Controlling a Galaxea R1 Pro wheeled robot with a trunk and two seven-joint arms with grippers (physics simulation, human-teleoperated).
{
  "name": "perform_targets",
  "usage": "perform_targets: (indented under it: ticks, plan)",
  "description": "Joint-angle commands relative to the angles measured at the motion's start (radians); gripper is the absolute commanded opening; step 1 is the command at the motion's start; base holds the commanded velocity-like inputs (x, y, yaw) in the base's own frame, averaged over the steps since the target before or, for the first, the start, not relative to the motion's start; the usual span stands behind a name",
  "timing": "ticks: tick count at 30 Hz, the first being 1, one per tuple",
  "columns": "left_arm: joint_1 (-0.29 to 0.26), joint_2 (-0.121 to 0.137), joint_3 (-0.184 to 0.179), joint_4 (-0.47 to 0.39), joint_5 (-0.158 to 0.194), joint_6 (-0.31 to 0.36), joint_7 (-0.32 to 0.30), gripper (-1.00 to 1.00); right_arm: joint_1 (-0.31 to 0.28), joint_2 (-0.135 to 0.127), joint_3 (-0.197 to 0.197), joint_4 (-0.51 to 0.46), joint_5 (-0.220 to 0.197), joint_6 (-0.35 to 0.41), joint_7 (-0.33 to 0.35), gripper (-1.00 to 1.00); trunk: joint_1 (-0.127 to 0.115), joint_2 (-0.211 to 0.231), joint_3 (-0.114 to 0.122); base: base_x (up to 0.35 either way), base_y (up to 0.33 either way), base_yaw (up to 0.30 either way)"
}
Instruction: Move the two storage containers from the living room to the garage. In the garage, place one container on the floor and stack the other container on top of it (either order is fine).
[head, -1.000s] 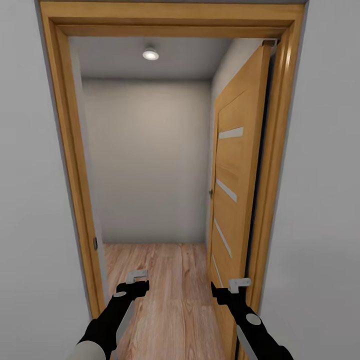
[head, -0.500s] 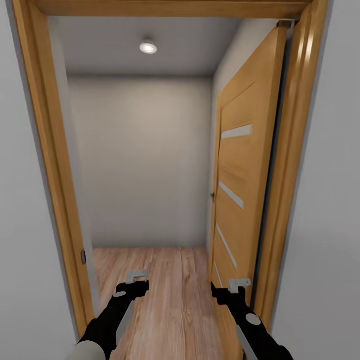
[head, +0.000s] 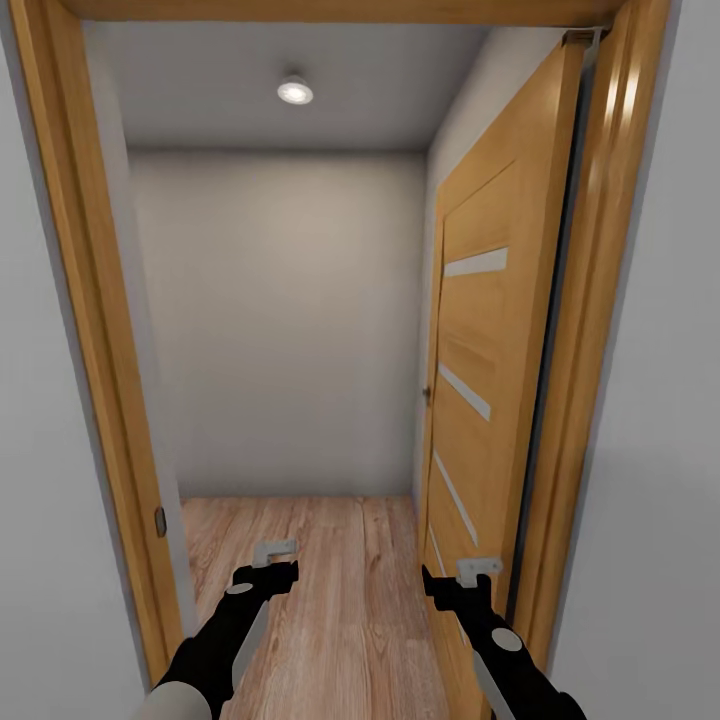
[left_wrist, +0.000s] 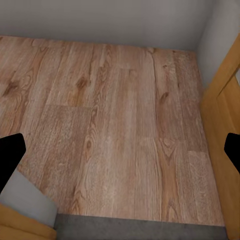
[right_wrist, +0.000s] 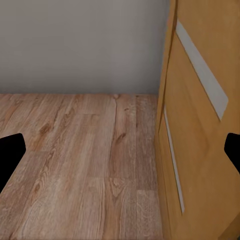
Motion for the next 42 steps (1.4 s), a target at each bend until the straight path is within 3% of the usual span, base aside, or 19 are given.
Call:
perform_targets:
  ticks: [1,12,31,42]
  plan:
    - [0.0,-0.001,0.003,-0.001,-0.003,0.005,0.0,1.0,0.0,0.0,0.004,0.0,-0.01,-0.001,-0.006,1.0,0.0,-0.001,-0.001,0.0,0.0,0.0]
    - [0.0,-0.001,0.003,-0.001,-0.003,0.005,0.0,1.0,0.0,0.0,0.004,0.004,-0.01,-0.001,-0.006,1.0,0.0,-0.001,-0.001,0.007,0.0,0.0]
    - [0.0,-0.003,0.003,-0.001,-0.003,0.005,0.0,1.0,0.0,0.001,0.004,0.003,-0.01,-0.001,-0.005,1.0,0.0,-0.001,-0.001,0.295,0.0,0.0]
    - [0.0,-0.002,0.003,-0.001,-0.003,0.005,0.0,1.0,0.0,0.001,0.004,0.003,-0.01,-0.001,-0.005,1.0,0.0,-0.001,-0.001,0.033,0.022,0.0]
